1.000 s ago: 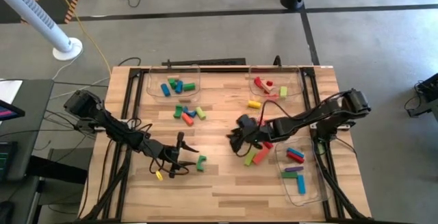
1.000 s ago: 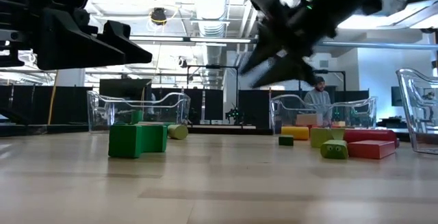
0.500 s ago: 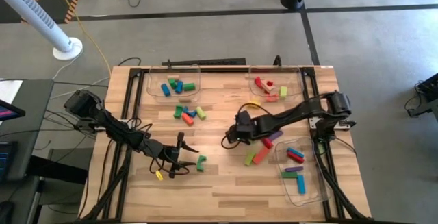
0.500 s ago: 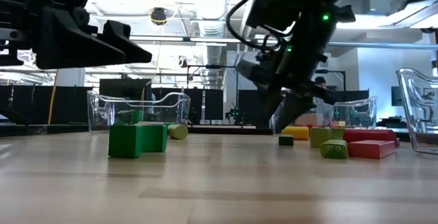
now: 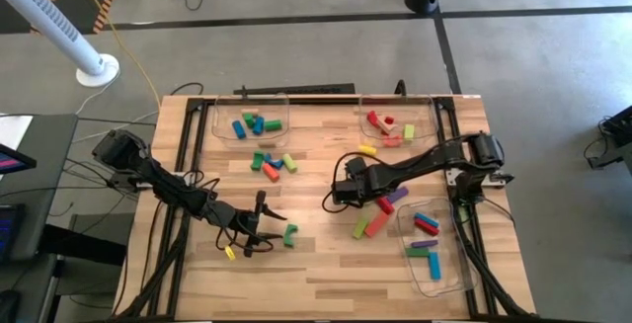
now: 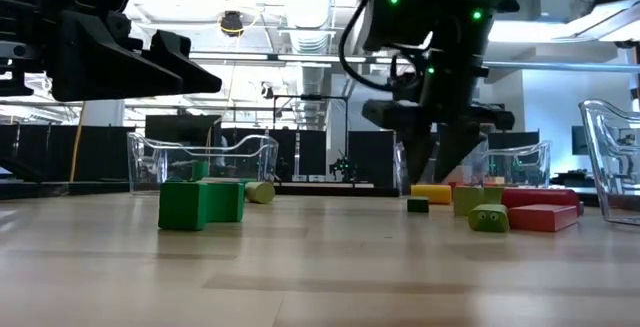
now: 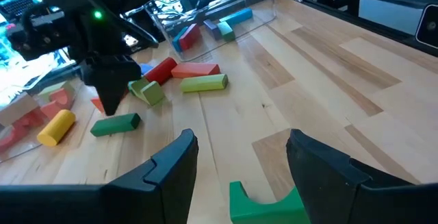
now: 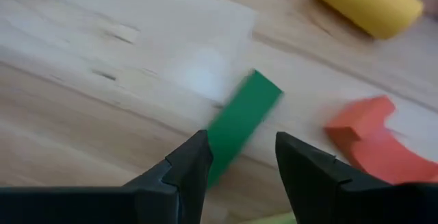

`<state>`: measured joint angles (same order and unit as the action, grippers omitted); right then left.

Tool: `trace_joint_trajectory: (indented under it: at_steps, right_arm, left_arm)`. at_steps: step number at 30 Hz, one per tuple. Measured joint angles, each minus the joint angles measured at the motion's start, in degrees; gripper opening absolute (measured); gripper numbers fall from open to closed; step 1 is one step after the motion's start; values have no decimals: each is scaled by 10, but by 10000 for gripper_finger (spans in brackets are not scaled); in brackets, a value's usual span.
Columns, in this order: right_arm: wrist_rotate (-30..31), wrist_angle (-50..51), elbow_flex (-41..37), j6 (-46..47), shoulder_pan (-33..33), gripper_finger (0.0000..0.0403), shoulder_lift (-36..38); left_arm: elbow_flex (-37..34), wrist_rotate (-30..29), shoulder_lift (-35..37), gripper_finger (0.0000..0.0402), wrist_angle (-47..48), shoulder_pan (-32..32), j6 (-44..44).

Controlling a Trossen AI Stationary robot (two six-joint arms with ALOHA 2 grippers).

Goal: Sort blocks by size
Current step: Put the green rectangular block into the bottom transparent bin

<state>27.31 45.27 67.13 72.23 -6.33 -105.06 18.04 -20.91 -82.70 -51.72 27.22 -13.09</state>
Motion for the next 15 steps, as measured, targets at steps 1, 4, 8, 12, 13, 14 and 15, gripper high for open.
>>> trace_joint_trajectory:
  at_steps: [1,4,8,12,13,14,15]
  right_arm:
    - [-1,1,0,4,0,197,-2]
    - [-2,-12,0,13,0,205,-2]
    - [-5,-34,0,13,1,223,-2]
    - [-6,-35,0,14,1,244,-2]
    - [-6,-33,0,15,1,249,-2]
    - [-6,-33,0,15,1,253,-2]
    - [-6,-32,0,15,1,256,-2]
  left_arm:
    - [0,0,0,212,0,0,0]
    - [0,0,0,212,0,0,0]
    - [0,0,0,212,-1,0,3]
    - [0,0,0,212,-1,0,4]
    - [0,0,0,212,-1,0,4]
    - [0,0,0,212,-1,0,4]
    - [0,0,0,212,-1,0,4]
